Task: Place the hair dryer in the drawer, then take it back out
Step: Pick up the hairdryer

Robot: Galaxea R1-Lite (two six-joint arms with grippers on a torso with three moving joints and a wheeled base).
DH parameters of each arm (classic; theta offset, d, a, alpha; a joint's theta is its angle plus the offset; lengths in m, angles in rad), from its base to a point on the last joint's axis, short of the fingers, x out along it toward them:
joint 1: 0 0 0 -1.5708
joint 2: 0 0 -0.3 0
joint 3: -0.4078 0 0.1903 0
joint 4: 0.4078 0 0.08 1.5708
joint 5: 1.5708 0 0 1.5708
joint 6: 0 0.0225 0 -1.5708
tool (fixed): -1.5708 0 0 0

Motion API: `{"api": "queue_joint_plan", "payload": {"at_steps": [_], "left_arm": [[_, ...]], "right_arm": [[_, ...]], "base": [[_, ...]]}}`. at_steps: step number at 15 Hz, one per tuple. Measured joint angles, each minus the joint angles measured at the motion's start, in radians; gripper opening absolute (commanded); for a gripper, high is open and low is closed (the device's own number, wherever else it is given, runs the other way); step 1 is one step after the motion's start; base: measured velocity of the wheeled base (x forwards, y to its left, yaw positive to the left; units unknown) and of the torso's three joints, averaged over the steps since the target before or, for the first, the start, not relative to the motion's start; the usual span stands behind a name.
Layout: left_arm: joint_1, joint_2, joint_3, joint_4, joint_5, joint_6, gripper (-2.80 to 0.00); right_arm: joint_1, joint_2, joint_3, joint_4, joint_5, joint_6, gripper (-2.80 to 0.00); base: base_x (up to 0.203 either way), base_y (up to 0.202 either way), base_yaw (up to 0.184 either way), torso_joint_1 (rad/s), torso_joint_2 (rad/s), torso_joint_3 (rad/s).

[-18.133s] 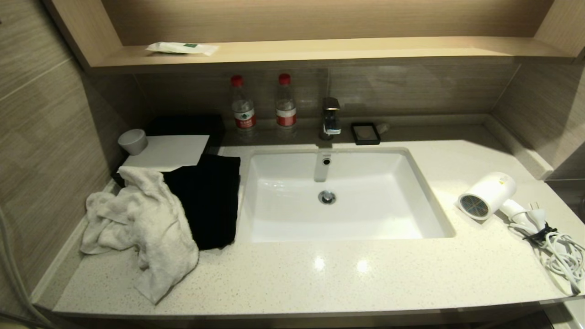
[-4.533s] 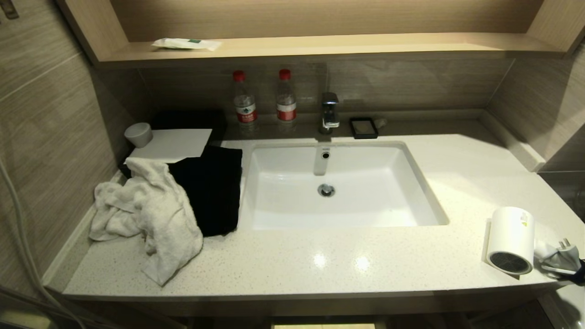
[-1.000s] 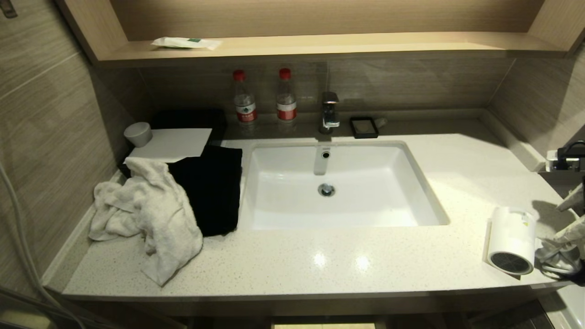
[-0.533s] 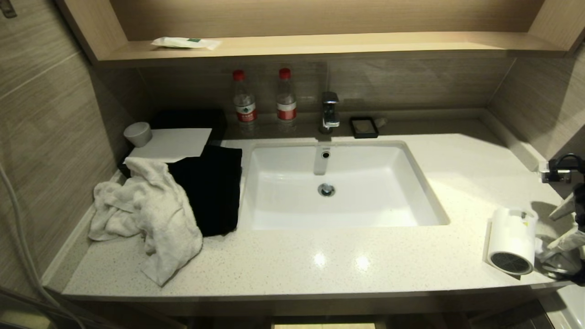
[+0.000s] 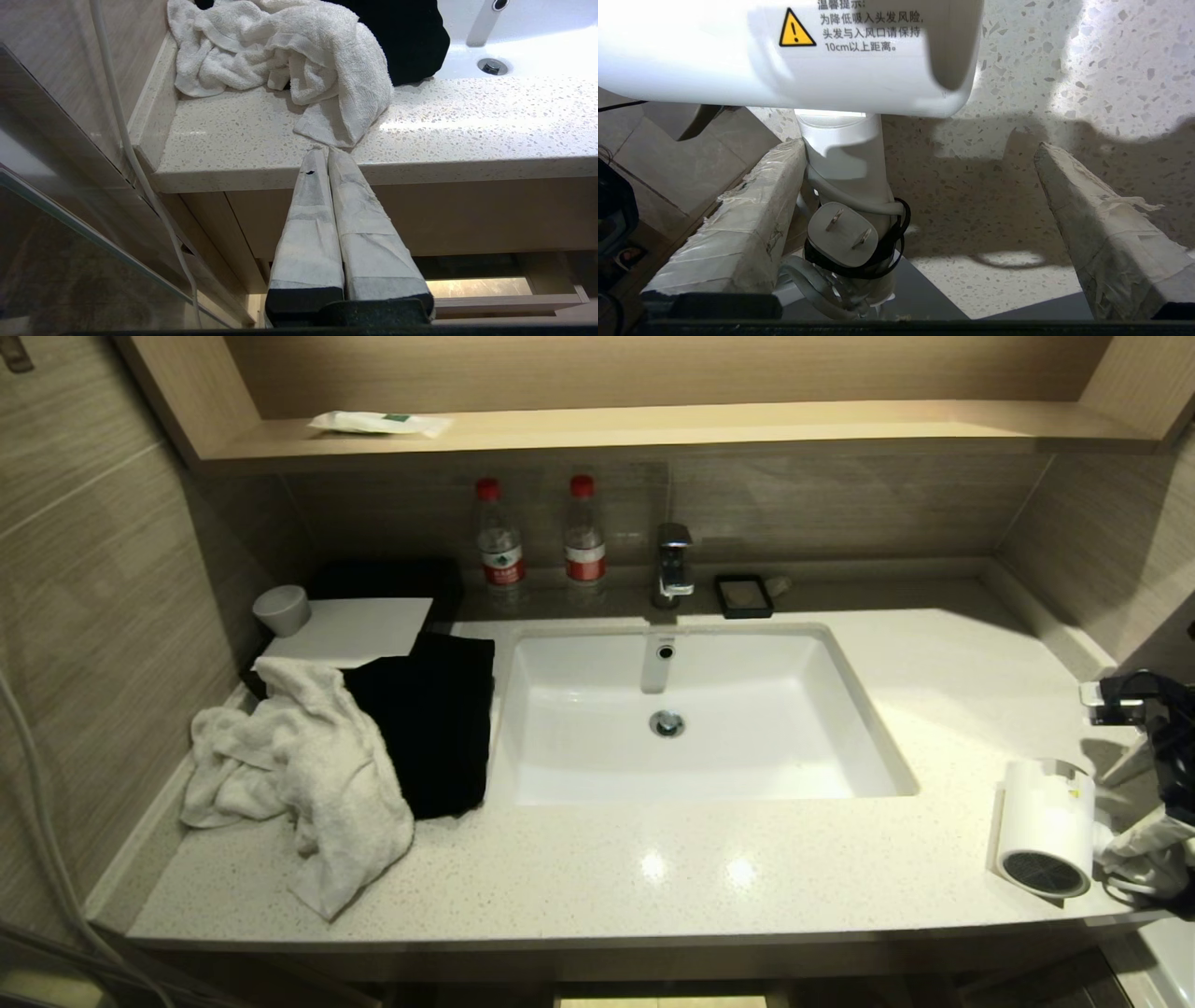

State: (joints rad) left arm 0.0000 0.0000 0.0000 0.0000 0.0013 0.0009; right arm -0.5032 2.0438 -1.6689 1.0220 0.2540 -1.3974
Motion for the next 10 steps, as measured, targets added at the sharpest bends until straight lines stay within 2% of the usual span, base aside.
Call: {"api": "queue_joint_plan", "payload": {"at_steps": [6,10], "left_arm": [[0.000,0.000,0.000,0.000,0.000,-0.001,-2.80],[0.000,0.000,0.000,0.000,0.000,0.001,-2.80]], "right_arm": [[0.008,0.024,0.003,-0.008,-0.017,0.000,0.00],[0.025,0.044,0.004,-0.078,-0.006,-0.005,0.00]], "base": [[0.000,0.000,0.000,0.000,0.00,0.000],[0.000,0.000,0.000,0.000,0.00,0.000]]}}
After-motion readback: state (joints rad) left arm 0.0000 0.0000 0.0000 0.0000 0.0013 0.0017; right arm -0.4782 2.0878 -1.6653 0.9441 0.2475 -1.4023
